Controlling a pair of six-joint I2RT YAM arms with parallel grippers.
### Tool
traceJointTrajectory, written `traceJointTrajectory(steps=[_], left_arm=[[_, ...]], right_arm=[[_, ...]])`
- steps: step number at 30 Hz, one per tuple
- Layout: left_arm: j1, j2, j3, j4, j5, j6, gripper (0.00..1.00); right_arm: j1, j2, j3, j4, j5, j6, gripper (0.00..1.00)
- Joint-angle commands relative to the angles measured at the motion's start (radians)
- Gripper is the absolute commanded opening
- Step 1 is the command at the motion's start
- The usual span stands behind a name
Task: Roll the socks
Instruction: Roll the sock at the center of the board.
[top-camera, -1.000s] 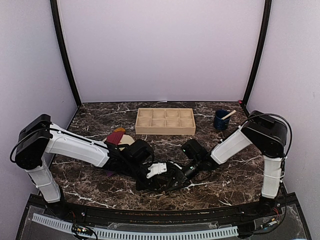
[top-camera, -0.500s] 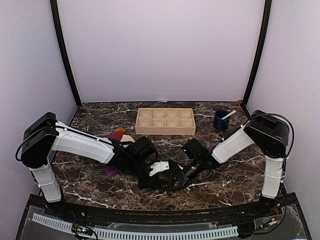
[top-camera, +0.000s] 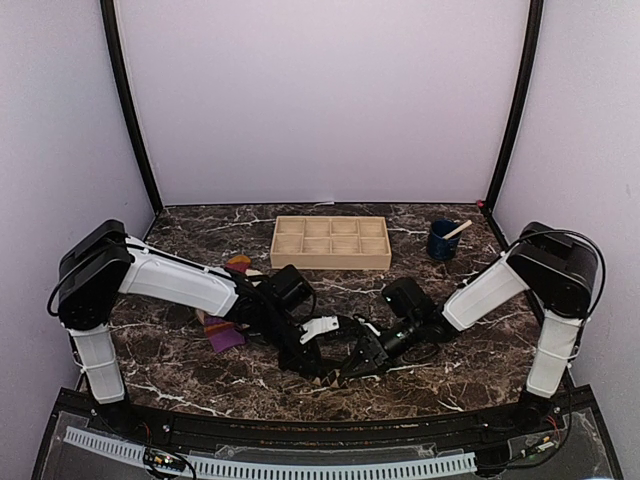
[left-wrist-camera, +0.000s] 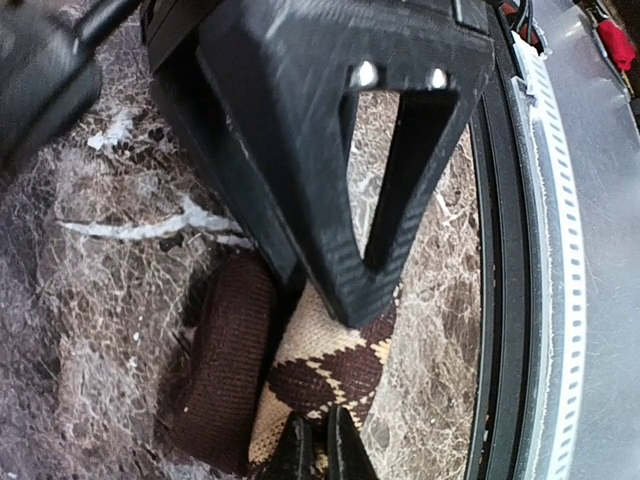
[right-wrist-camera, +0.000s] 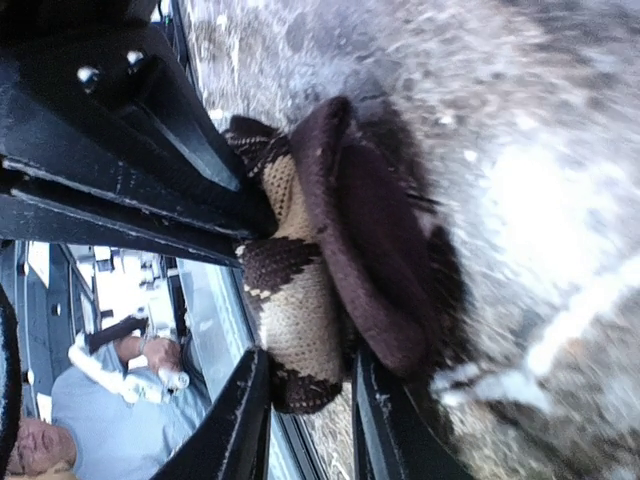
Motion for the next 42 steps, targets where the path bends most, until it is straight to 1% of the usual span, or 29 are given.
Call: traceJointTrajectory(steps=[1,14,16,21,26,32,37,39,42], left_arm=[[0.001,0.065,0.001,-0.109,0.014,-0.005,0.0],[0.035,0.153,0.098,-0.223,0.073,0.005,0.0],[0.041,0.168,0.117,-0.238,0.081,0.005,0.0],[0.055,0.202,0.157,-0.275,0.096,0.01,0.0],[0.068,0.228,0.181,-0.299,0.121,0.01,0.0],[0.077,0.257,0.211,-0.325,0.147,0.013,0.0],[0.08,0.288,0.239,-0.354,0.165,0.015,0.0],[0.081,0.297,0.245,-0.365,0.165,0.018,0.0],[0.084,0.304,0.249,-0.374,0.165,0.019,0.0]], right_arm=[[-0.024,-0.055,-0.047,0.031,0.078,0.019,0.27],[-0.031,-0.236,-0.131,-0.017,0.298,-0.049,0.28],[-0.026,-0.266,-0.15,-0.034,0.359,-0.067,0.29],[0.01,-0.404,-0.213,-0.057,0.552,-0.1,0.28],[0.116,-0.53,-0.243,-0.108,0.784,-0.141,0.3],[0.264,-0.598,-0.241,-0.148,1.034,-0.203,0.31],[0.409,-0.579,-0.196,-0.18,1.199,-0.299,0.35],[0.475,-0.559,-0.173,-0.186,1.276,-0.342,0.38],[0.543,-0.515,-0.132,-0.197,1.341,-0.397,0.41]])
